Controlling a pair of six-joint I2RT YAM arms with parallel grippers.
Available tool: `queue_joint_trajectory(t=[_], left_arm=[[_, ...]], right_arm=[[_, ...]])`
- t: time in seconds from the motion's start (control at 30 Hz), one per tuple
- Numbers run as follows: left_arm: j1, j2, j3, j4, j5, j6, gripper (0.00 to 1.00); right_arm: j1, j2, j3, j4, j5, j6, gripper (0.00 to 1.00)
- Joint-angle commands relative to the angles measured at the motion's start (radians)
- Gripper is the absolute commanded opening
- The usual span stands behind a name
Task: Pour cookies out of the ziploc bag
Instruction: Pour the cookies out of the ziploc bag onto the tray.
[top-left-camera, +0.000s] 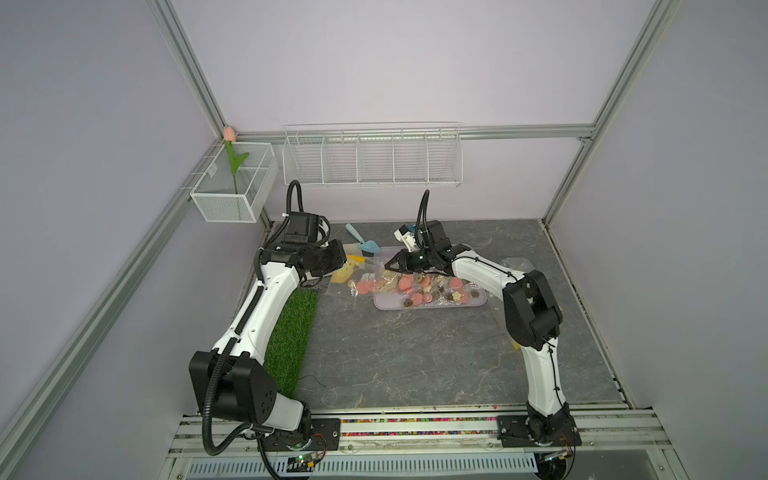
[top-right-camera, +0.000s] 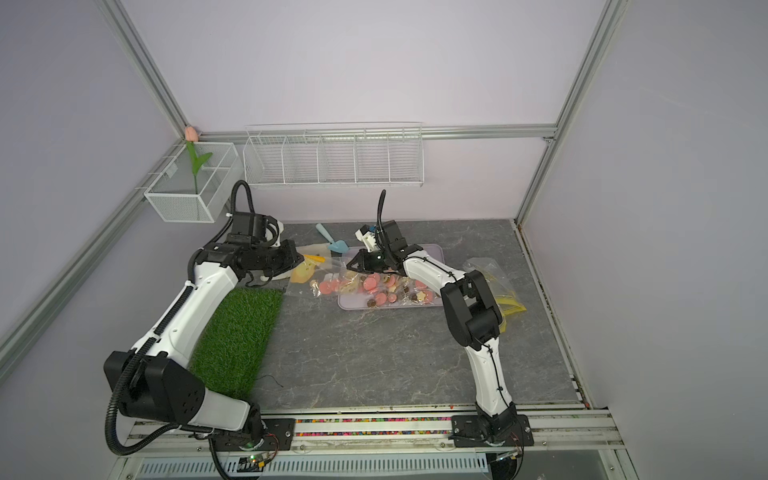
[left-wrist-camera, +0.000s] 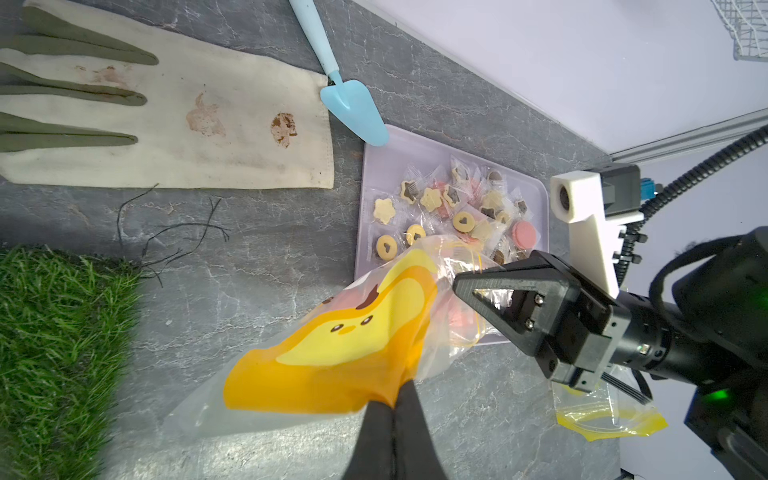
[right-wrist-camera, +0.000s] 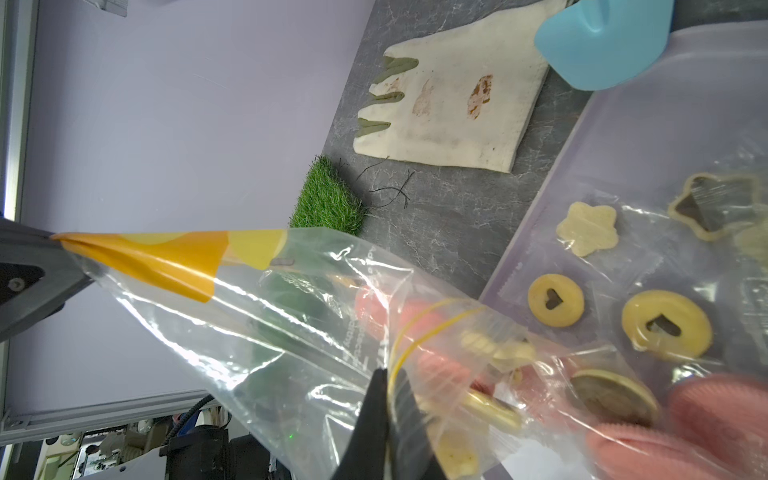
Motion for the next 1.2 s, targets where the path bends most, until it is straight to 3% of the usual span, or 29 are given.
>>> queue_joint_trajectory(t=[0.0,0.33,1.17], left_arm=[[0.018,-0.025,-0.019,-0.008,-0.003,0.017,0.00],[0.020,-0.044,-0.008,-0.001,0.060,-0.003,0.00],[0.020,-0.044,0.061,-0.042,0.031,0.017,0.00]], right_arm=[[0.007,0.020,0.023,0.026,-0.023,0.012,0.07],[0.002,-0.053,0.005,0.036,-0.008,0.013,0.07],[-0.016,-0.117,0.034,0.025,-0.035,0.044,0.07]])
